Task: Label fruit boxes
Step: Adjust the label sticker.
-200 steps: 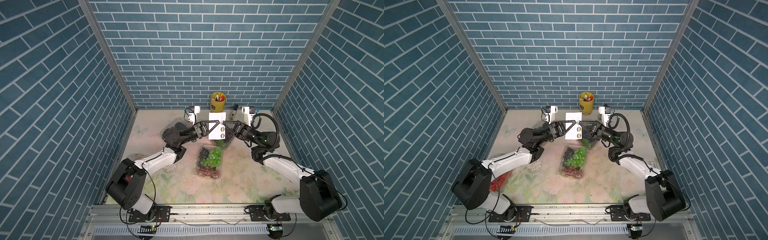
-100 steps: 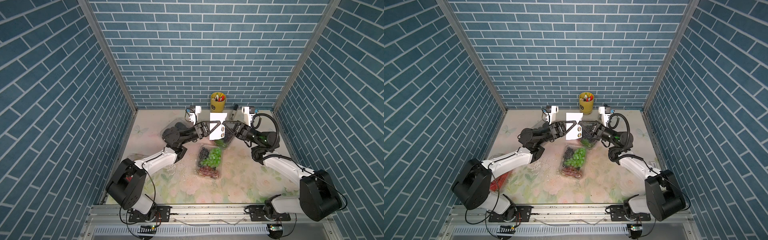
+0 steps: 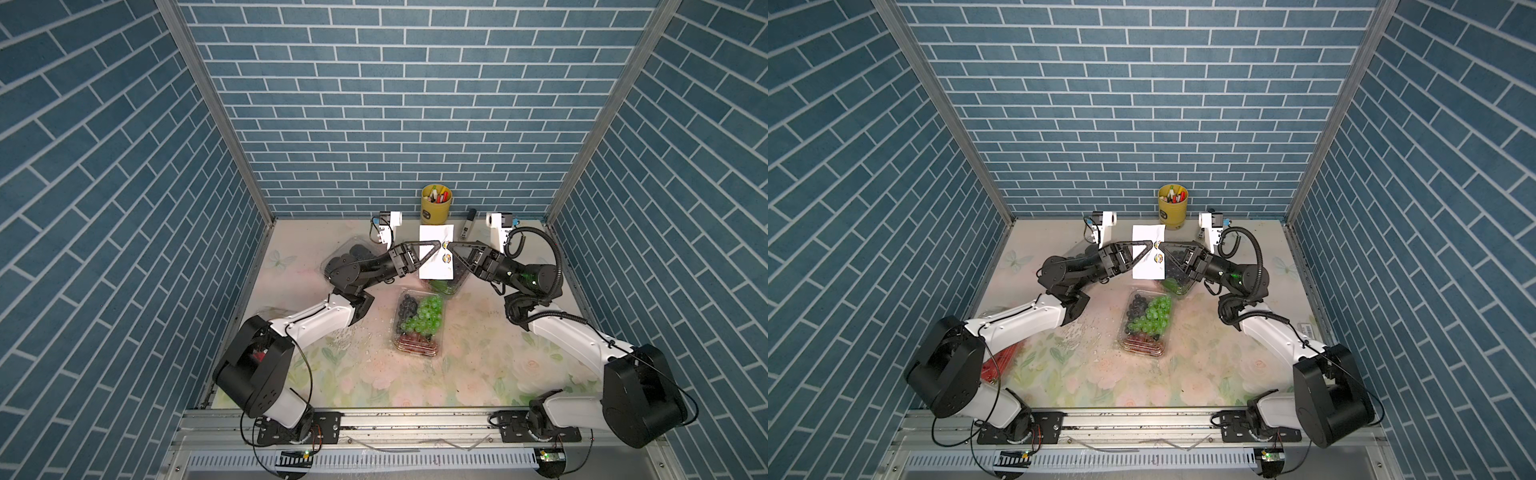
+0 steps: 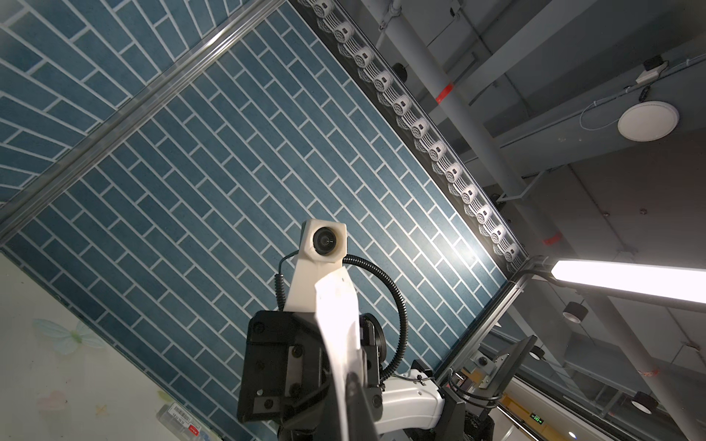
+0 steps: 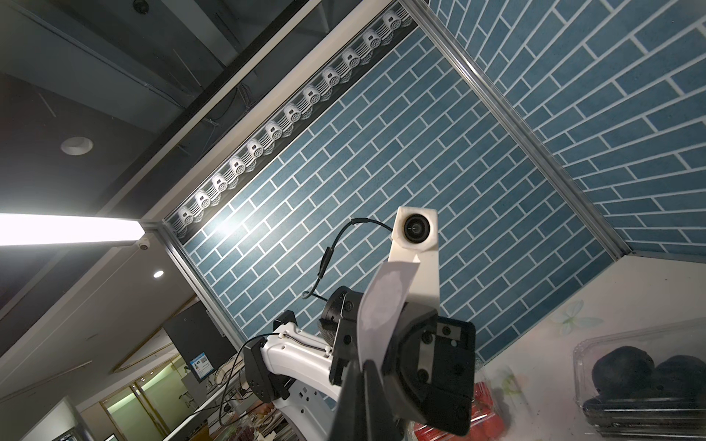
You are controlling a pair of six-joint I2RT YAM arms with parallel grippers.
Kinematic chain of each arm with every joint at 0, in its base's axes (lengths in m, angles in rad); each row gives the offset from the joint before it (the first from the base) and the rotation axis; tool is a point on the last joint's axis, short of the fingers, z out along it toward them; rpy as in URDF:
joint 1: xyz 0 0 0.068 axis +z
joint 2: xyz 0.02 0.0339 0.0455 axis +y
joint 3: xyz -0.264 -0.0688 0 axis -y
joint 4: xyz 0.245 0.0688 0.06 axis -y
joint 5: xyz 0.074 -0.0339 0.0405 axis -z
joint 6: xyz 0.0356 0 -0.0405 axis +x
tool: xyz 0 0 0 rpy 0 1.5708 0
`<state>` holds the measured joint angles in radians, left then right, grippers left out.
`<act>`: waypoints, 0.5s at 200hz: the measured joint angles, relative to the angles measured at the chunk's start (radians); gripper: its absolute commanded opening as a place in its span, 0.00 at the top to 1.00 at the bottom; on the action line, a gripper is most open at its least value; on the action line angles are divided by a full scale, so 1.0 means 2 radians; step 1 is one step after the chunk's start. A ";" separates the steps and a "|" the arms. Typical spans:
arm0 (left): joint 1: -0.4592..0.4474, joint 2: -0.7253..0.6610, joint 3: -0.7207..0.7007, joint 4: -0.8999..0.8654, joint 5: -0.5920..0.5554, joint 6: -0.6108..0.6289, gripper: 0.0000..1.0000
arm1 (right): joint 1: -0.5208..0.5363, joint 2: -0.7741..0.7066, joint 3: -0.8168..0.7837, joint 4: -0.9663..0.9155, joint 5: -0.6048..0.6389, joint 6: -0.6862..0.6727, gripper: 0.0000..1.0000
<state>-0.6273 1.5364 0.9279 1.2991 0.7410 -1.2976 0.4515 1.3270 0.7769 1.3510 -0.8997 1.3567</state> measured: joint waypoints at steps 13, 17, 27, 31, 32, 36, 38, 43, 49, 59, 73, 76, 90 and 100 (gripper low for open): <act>0.000 0.001 0.000 0.000 0.000 0.000 1.00 | 0.000 0.000 0.000 0.000 0.000 0.000 1.00; 0.000 0.001 0.000 0.000 0.000 0.000 1.00 | 0.000 0.000 0.000 0.000 -0.001 0.000 1.00; 0.000 0.001 0.000 0.000 0.000 0.000 1.00 | 0.000 0.000 0.000 0.000 -0.001 0.000 1.00; 0.000 0.001 0.000 0.000 0.000 0.000 1.00 | 0.000 0.000 0.000 0.000 -0.001 0.000 1.00; 0.000 0.001 0.000 0.000 0.000 0.000 1.00 | 0.000 0.000 0.000 0.000 -0.001 0.000 1.00; 0.000 0.001 0.000 0.000 0.000 0.000 1.00 | 0.000 0.000 0.000 0.000 -0.001 0.000 1.00; 0.000 0.001 0.000 0.000 0.000 0.000 1.00 | 0.000 0.000 0.000 0.000 -0.001 0.000 1.00; 0.000 0.001 0.000 0.000 0.000 0.000 1.00 | 0.000 0.000 0.000 0.000 -0.001 0.000 1.00; 0.000 0.001 0.000 0.000 0.000 0.000 1.00 | 0.000 0.000 0.000 0.000 -0.001 0.000 1.00; 0.000 0.001 0.000 0.000 0.000 0.000 1.00 | 0.000 0.000 0.000 0.000 -0.001 0.000 1.00; 0.000 0.001 0.000 0.000 0.000 0.000 1.00 | 0.000 0.000 0.000 0.000 -0.001 0.000 1.00; 0.000 0.001 0.000 0.000 0.000 0.000 1.00 | 0.000 0.000 0.000 0.000 -0.001 0.000 1.00; 0.000 0.001 0.000 -0.001 0.001 0.000 0.93 | 0.000 0.000 0.000 0.000 -0.001 0.000 1.00; 0.002 0.000 0.000 -0.002 0.002 0.001 0.91 | 0.000 0.000 0.000 0.000 -0.002 0.000 1.00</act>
<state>-0.6243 1.5372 0.9279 1.2942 0.7452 -1.2949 0.4515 1.3270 0.7769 1.3510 -0.9031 1.3563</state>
